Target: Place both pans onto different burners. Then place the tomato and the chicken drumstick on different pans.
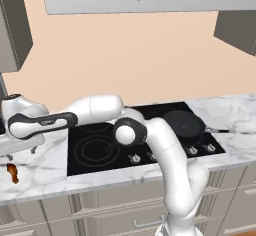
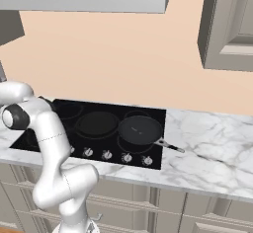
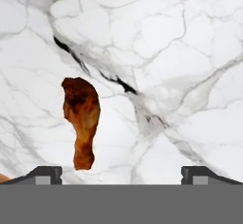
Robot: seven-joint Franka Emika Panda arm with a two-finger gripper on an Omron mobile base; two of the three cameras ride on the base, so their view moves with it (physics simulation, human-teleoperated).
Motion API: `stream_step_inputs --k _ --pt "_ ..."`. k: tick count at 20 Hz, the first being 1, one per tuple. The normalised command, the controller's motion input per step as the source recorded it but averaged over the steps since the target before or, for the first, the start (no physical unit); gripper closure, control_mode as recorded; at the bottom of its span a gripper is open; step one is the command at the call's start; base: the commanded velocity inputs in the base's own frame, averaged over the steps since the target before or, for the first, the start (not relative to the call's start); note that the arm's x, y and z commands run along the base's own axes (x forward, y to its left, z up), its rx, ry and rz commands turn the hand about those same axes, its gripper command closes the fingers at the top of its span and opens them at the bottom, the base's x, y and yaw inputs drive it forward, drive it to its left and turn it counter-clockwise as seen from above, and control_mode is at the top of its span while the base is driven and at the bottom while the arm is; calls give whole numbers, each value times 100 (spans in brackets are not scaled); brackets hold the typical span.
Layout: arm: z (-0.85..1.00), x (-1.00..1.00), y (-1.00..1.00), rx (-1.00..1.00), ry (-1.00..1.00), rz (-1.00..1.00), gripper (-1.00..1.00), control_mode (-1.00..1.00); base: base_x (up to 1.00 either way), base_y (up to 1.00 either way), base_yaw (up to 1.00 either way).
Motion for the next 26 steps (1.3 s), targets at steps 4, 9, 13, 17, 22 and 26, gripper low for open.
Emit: stream_step_inputs --k 4,9,13,17,22,26 --pt "-2 -3 16 0 0 0 -100 -100 0 0 0" --pt "-10 0 19 0 0 0 -100 -100 0 0 0" --pt "-17 0 22 0 -1 0 -100 -100 0 0 0" --pt "-12 0 10 0 0 0 -100 -100 0 0 0" --pt "-8 0 4 0 0 0 -100 -100 0 0 0" --pt "-16 0 0 0 0 0 -100 -100 0 0 0"
